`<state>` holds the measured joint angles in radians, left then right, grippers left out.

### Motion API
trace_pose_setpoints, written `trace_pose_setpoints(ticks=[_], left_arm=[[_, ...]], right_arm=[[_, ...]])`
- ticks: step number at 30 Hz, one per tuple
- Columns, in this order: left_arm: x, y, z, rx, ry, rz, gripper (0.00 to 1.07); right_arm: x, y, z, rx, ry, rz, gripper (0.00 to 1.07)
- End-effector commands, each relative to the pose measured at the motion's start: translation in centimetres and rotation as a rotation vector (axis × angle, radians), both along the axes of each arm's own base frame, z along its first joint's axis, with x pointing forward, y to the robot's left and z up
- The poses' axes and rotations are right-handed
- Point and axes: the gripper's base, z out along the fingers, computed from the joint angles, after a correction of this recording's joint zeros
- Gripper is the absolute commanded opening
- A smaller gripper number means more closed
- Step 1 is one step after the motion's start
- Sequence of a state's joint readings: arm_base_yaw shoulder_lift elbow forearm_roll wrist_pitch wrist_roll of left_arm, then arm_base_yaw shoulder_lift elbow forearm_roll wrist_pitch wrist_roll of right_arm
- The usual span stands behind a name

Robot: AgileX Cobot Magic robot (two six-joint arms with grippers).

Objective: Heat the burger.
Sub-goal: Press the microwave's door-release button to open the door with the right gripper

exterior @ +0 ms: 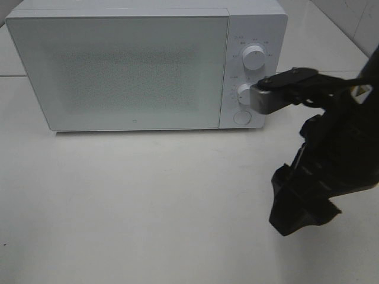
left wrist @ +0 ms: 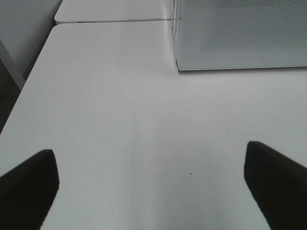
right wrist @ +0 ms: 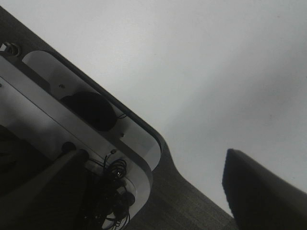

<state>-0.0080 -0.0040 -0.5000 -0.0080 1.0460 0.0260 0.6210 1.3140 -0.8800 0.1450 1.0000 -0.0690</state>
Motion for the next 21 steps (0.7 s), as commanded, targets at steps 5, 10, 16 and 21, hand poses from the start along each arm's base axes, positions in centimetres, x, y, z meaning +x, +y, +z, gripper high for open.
trace_pose_setpoints(ticks=[5,10,16,21], left_arm=[[-0.3,0.0,0.0,-0.004,-0.033,-0.001,1.01],[-0.3,0.0,0.0,-0.004,-0.033,-0.001,1.01],[-0.3,0.0,0.0,-0.004,-0.033,-0.001,1.01],[-0.3,0.0,0.0,-0.004,-0.033,-0.001,1.01]], right_arm=[[-3.6,-3.4,3.1,0.031,-0.151,-0.040,0.76],[-6.0,-5.8,4.1,0.080,-0.308,-0.078,0.76],[-8.8,-8.7,4.3,0.126,-0.469,-0.147,0.76],[-10.7,-10.3,3.3,0.165,-0.507,-0.218,0.76]])
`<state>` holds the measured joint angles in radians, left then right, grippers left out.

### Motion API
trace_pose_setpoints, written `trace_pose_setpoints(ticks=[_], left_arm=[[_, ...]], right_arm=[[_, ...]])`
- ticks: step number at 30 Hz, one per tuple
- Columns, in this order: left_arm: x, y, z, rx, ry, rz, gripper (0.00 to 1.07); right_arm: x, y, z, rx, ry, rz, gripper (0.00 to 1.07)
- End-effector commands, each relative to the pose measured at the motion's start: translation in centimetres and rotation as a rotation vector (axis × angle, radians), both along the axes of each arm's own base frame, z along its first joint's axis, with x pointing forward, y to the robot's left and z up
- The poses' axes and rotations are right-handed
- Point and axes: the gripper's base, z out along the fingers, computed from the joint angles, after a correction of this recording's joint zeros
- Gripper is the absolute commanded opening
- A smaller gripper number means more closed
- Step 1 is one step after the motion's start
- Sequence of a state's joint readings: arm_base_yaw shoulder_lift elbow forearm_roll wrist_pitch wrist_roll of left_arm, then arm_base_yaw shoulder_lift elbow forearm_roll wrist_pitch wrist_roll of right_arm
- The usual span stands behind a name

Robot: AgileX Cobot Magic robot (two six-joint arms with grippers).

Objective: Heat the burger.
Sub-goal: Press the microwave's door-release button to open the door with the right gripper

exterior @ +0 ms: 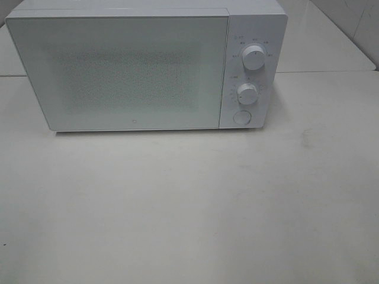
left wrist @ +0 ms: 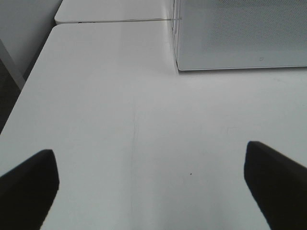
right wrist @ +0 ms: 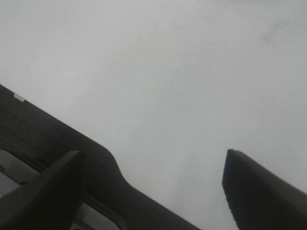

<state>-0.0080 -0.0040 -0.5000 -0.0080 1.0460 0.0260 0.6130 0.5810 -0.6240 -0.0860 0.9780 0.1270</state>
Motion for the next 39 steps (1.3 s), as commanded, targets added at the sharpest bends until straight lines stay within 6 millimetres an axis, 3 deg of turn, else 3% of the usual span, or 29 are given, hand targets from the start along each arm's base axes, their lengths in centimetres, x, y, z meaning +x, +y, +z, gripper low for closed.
trace_pose_setpoints(ticks=[1,9,24,39], left_arm=[[-0.3,0.0,0.0,-0.004,-0.033,-0.001,1.01],[-0.3,0.0,0.0,-0.004,-0.033,-0.001,1.01],[-0.3,0.0,0.0,-0.004,-0.033,-0.001,1.01],[-0.3,0.0,0.0,-0.003,-0.028,-0.001,1.01]], right_arm=[[-0.7,-0.8,-0.6,0.021,-0.012,-0.047,0.76],[-3.8,-3.7,-1.6,0.088,-0.108,-0.306,0.76],[-8.6,-5.0,-1.7,0.173,-0.404,-0.456,0.76],[-8.6,-5.0,-1.6,0.169,-0.418,-0.450,0.76]])
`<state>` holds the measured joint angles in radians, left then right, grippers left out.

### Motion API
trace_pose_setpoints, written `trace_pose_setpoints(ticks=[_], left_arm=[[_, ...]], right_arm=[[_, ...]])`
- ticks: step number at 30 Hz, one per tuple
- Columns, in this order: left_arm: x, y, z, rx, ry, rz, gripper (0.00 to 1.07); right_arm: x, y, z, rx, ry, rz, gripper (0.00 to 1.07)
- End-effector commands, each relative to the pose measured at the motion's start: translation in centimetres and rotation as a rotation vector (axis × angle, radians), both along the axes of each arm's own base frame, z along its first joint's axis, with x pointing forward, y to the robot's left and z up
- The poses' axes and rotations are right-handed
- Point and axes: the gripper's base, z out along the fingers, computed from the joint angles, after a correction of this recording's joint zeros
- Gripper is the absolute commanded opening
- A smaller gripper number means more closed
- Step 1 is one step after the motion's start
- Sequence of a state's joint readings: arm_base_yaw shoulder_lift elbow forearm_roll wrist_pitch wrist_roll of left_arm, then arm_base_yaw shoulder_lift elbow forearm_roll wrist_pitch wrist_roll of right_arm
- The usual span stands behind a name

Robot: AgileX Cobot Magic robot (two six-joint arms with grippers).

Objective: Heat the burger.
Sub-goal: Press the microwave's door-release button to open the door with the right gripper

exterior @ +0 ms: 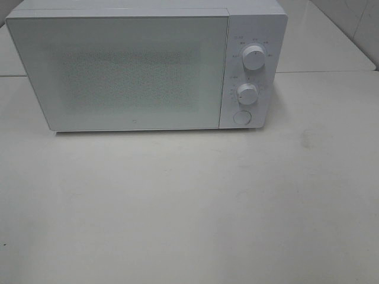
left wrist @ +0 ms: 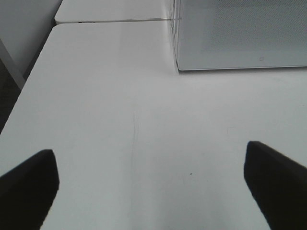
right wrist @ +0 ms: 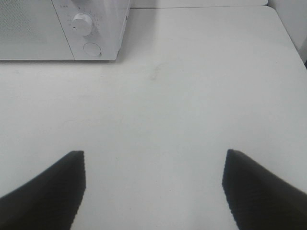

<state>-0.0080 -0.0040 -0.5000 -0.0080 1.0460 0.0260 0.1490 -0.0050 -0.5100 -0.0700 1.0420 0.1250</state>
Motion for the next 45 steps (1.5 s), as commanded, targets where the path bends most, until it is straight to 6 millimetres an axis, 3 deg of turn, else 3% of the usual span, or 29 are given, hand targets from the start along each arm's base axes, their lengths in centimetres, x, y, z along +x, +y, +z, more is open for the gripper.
trace_pose_setpoints(ticks=[1,7,14,23,26,31,45], left_arm=[[-0.3,0.0,0.0,-0.003,-0.028,-0.001,1.01],[-0.3,0.0,0.0,-0.003,-0.028,-0.001,1.01],[-0.3,0.0,0.0,-0.003,-0.028,-0.001,1.01],[-0.3,0.0,0.0,-0.003,-0.028,-0.001,1.01],[-0.3,0.0,0.0,-0.003,-0.028,-0.001,1.01],[-0.3,0.0,0.0,-0.003,-0.028,-0.001,1.01],[-0.3,0.0,0.0,-0.003,-0.028,-0.001,1.01]], right_arm=[[-0.4,0.0,0.2,-0.008,-0.047,0.001,0.76],[0.4,0.1,1.1,-0.008,-0.058,0.003,0.76],[3.3,0.6,2.0,-0.007,-0.107,0.016,0.76],[7.9,1.4,1.4,-0.003,-0.190,0.037,0.76],[8.4,1.5,1.3,-0.002,-0.195,0.040,0.76],[11.6,2.0,0.8,-0.002,-0.181,0.051,0.76],[17.3,3.1,-0.7,0.009,-0.195,0.071,0.76]])
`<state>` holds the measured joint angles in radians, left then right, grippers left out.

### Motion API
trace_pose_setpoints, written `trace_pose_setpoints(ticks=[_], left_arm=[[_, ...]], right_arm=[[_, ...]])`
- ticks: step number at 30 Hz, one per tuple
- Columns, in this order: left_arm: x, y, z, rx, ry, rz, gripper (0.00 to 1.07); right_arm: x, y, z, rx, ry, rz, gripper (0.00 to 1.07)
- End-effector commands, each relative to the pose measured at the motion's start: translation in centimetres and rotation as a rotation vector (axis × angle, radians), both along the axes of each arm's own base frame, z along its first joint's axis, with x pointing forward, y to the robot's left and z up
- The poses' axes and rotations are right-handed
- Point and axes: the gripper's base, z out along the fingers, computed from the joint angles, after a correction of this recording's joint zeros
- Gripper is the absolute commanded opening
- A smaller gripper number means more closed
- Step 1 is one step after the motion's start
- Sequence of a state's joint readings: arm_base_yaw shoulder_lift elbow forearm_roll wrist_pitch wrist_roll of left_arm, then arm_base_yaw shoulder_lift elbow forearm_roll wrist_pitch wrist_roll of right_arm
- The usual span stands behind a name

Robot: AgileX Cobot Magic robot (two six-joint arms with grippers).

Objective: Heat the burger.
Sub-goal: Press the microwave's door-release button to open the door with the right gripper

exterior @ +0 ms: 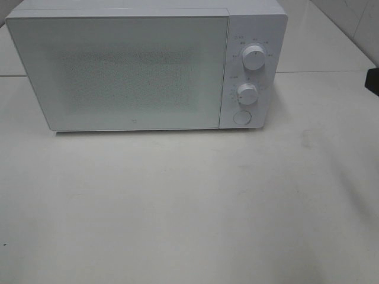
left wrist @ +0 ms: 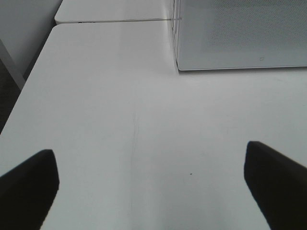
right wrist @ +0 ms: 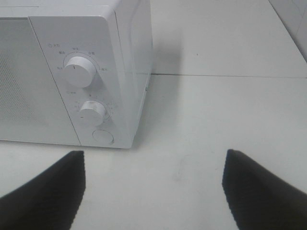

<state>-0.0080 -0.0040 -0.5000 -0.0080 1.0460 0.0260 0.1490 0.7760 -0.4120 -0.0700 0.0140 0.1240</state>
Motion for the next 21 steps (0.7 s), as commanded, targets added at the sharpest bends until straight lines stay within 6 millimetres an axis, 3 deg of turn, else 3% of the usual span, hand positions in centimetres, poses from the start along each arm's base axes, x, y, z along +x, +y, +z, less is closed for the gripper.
trace_pose_setpoints(ticks=[1,14,21], left_arm=[[-0.3,0.0,0.0,-0.003,-0.028,-0.001,1.01],[-0.3,0.0,0.0,-0.003,-0.028,-0.001,1.01],[-0.3,0.0,0.0,-0.003,-0.028,-0.001,1.01]], right_arm=[[1.2,0.1,-0.1,0.002,-0.056,0.004,0.76],[5.7,1.0,-2.0,0.018,-0.158,0.030,0.76],[7.0,1.3,-3.2,-0.001,-0.163,0.042,0.76]])
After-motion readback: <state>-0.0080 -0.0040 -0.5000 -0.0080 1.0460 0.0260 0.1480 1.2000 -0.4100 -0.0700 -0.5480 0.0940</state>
